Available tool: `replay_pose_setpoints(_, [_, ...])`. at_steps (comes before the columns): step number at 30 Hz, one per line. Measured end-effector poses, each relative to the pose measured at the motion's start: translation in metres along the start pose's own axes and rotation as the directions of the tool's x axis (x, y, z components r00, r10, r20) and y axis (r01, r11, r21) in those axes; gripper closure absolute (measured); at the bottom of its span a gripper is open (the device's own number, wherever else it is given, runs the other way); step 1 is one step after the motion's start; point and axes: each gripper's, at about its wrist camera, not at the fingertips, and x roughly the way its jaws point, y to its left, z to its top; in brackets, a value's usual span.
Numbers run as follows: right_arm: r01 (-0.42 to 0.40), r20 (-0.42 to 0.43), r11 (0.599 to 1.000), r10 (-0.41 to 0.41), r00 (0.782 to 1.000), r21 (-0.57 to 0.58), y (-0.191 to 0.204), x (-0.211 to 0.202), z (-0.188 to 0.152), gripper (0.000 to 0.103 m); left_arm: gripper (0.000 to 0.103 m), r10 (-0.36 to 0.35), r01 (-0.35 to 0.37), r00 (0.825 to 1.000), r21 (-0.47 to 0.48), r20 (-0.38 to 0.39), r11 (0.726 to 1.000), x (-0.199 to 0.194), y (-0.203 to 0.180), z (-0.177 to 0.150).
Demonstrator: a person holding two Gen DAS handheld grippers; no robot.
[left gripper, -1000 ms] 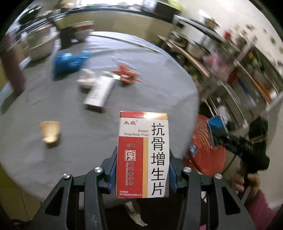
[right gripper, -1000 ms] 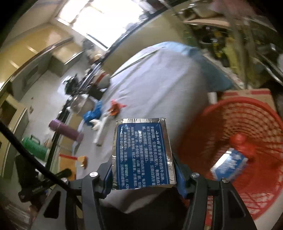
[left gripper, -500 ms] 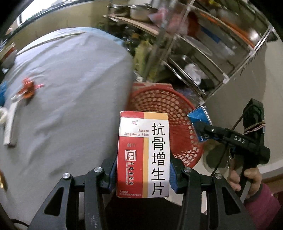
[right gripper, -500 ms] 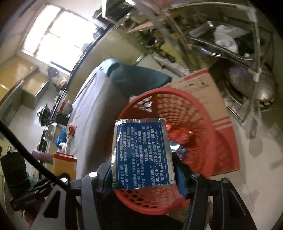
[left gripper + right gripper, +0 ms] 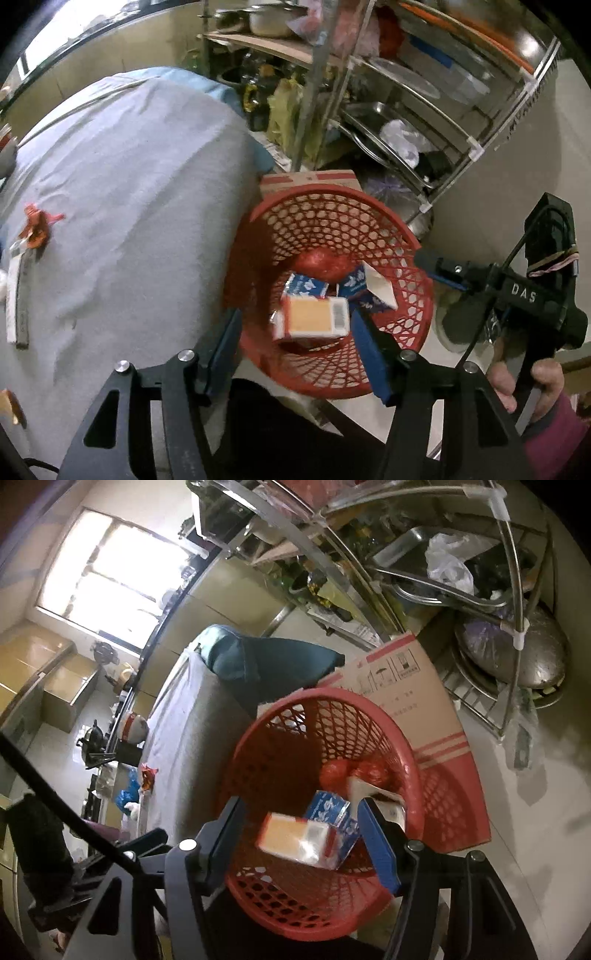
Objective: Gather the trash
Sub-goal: 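Carry both boxes to the red basket and release them from both tools, then grasp the white medicine box with the right tool while the left tool grasps the orange peel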
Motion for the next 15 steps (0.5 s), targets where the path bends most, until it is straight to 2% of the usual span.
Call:
replay_pose_setpoints(4, [-0.012, 0.012, 0.999, 0.013, 1.0, -0.034, 0.02, 0.001, -0.001, 0.036, 0.04, 0.059, -0.057, 0.997, -0.041, 0.048, 0.998, -0.022, 0.027, -0.012])
replay_pose_setpoints(8, [-0.042, 0.005, 0.995, 0.042, 0.999, -0.095, 0.051, 0.006, -0.004, 0.036, 0.04, 0.142, -0.131, 0.984, -0.108, 0.103, 0.985, -0.054, 0.063, -0.031])
replay_pose_setpoints(10, [-0.063, -0.008, 0.989, 0.063, 0.998, -0.136, 0.073, 0.011, -0.006, 0.036, 0.038, 0.201, -0.181, 0.971, -0.149, 0.13, 0.972, -0.071, 0.084, -0.046])
replay_pose_setpoints(15, [-0.119, -0.057, 0.963, 0.109, 0.992, -0.241, 0.132, 0.028, -0.019, 0.036, 0.036, 0.361, -0.314, 0.921, -0.264, 0.15, 0.912, -0.106, 0.13, -0.09])
